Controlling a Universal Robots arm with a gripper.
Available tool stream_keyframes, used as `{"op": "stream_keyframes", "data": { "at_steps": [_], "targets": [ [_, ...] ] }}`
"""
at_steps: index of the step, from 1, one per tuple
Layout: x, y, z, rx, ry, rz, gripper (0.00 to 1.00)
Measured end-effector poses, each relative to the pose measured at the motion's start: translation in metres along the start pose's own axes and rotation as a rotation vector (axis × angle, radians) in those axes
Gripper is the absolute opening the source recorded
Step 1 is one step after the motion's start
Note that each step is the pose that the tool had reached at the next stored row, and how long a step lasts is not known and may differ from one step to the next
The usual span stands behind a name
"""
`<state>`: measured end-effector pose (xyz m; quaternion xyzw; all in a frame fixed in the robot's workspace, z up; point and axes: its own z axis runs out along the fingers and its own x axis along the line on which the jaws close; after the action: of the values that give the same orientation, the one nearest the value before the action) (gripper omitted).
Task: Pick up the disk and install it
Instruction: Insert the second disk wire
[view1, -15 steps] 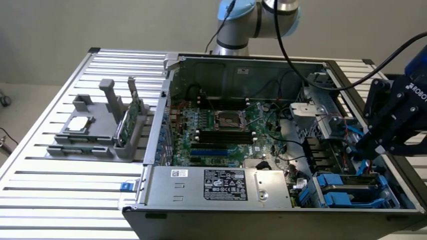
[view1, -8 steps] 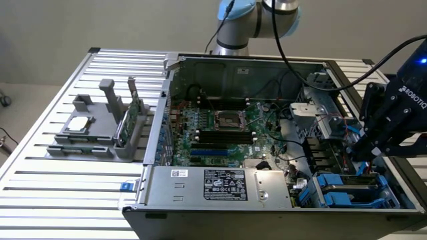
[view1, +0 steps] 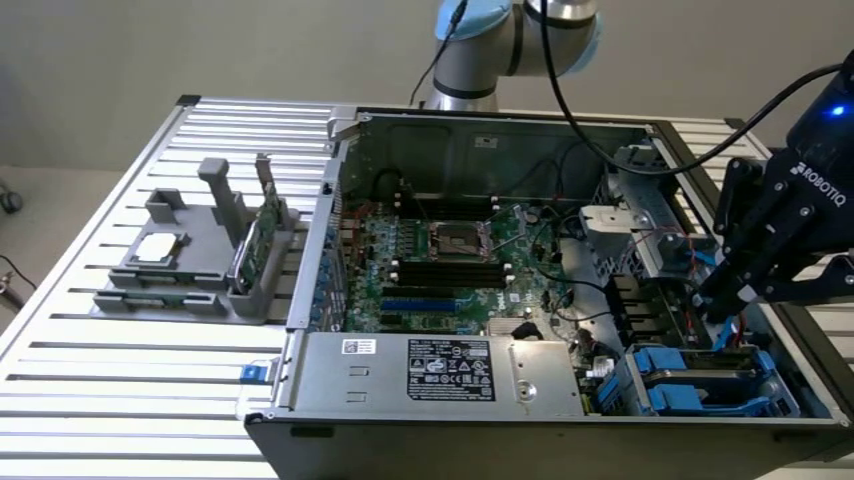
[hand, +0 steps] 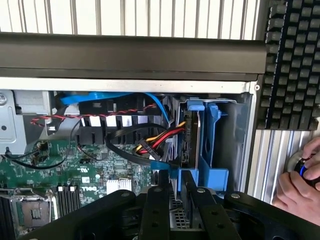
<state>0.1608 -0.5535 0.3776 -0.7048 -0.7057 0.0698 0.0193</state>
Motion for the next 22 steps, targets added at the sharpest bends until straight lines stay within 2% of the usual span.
{"op": "stream_keyframes", "data": {
  "at_steps": [2,6,8,12,22],
  "targets": [
    [0.0,-0.0001,0.0002,0.0,-0.0023,0.0,0.25],
    [0.0002,-0.0001,0.0025,-0.0007,-0.0152,0.002,0.25],
    [0.0005,0.0002,0.0047,-0.0019,-0.0193,0.003,0.25],
    [0.0032,0.0005,0.0071,-0.0036,-0.0237,0.003,0.25],
    [0.0047,0.0008,0.0094,-0.0053,-0.0295,0.004,0.25]
  ]
}}
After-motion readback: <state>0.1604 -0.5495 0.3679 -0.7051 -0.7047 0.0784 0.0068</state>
